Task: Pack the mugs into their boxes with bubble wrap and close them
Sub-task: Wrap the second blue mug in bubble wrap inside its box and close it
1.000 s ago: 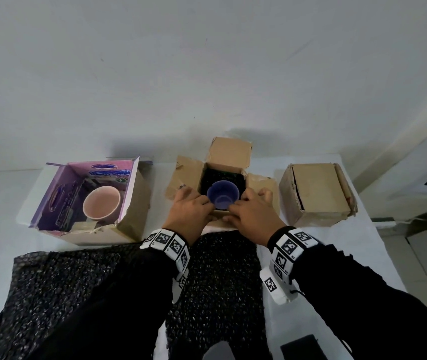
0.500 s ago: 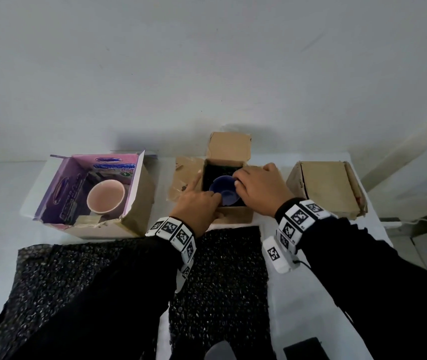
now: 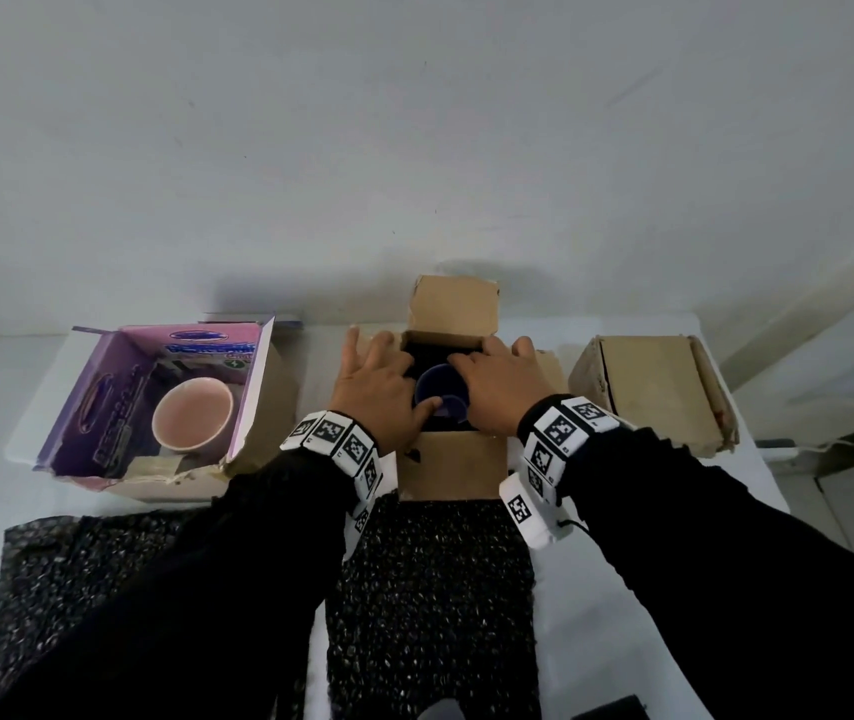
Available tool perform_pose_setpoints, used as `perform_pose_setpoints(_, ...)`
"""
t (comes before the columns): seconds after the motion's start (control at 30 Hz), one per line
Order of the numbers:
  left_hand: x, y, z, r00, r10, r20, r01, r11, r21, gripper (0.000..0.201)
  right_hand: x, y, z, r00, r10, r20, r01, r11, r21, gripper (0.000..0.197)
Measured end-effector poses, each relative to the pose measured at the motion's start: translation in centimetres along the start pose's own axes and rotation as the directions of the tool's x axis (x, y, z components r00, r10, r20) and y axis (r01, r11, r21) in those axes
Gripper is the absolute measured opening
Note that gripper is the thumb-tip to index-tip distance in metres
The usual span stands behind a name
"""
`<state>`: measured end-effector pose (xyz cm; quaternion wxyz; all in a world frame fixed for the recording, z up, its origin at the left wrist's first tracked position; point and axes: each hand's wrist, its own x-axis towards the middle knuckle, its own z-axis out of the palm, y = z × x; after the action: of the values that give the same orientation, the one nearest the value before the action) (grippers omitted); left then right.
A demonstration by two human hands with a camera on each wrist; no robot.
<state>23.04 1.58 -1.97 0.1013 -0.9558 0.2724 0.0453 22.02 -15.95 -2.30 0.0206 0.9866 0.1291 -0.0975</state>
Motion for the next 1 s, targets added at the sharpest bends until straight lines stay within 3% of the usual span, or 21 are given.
perform_pose_setpoints(0.1, 0.4, -0.1, -0.3, 0.999, 0.014, 0.044, -0.016, 0.999, 0.043, 0.061, 0.0, 0.0, -0.1, 1.000, -0.011, 0.002, 0.011, 1.000, -0.009, 0.049)
perform_pose_setpoints(0.17, 0.2, -0.2, -0.5, 1.000, 0.006, 0.008, -0.007, 0.999, 0.048, 0.058, -0.4, 0.1, -0.1, 0.999, -0.019, -0.035, 0.020, 0.999, 0.026, 0.048)
perform_pose_setpoints(0.3, -1.5, 0.1, 0.2, 0.994, -0.031, -0.101, 0.026, 0.998, -0.050, 0.049, -2.7, 0.4, 0.3, 0.976, 0.007, -0.216, 0.020, 0.993, 0.120, 0.040)
perform_pose_setpoints(0.47, -5.5, 0.5, 1.2, 0.957, -0.022, -0.290, -0.039, 0.978, -0.203, 0.050, -7.9, 0.4, 1.4, 0.867, 0.036, -0.498, 0.101, 0.964, 0.245, 0.032)
perform_pose_setpoints(0.57, -8.4, 1.2, 2.6, 0.939, -0.013, -0.343, -0.089, 0.956, -0.279, 0.050, -11.5, -1.0, 3.1, 0.800, 0.097, -0.592, 0.129, 0.936, 0.327, 0.025)
perform_pose_setpoints(0.67, -11.2, 2.1, 4.0, 0.956, -0.005, -0.292, -0.097, 0.938, -0.333, 0.060, -15.0, -3.6, 6.4, 0.830, 0.231, -0.508, 0.002, 0.909, 0.417, 0.026)
perform_pose_setpoints(0.77, -13.9, 2.6, 4.9, 0.972, 0.026, -0.235, -0.107, 0.935, -0.339, 0.062, -17.6, -6.2, 10.0, 0.914, 0.356, -0.194, -0.284, 0.904, 0.320, 0.051)
perform_pose_setpoints(0.83, -15.5, 2.7, 5.4, 0.989, 0.046, -0.144, -0.090, 0.943, -0.319, 0.061, -18.6, -7.5, 11.4, 0.930, 0.368, -0.025, -0.351, 0.905, 0.241, 0.060)
perform_pose_setpoints(0.93, -17.4, 2.4, 6.4, 0.997, 0.071, 0.010, -0.064, 0.947, -0.315, 0.063, -19.0, -8.6, 11.4, 0.931, 0.355, -0.088, -0.313, 0.897, 0.313, 0.030)
perform_pose_setpoints(1.0, -18.1, 2.1, 6.7, 0.997, 0.074, 0.018, -0.064, 0.944, -0.324, 0.067, -19.0, -9.0, 11.1, 0.915, 0.363, -0.178, -0.268, 0.874, 0.406, 0.015)
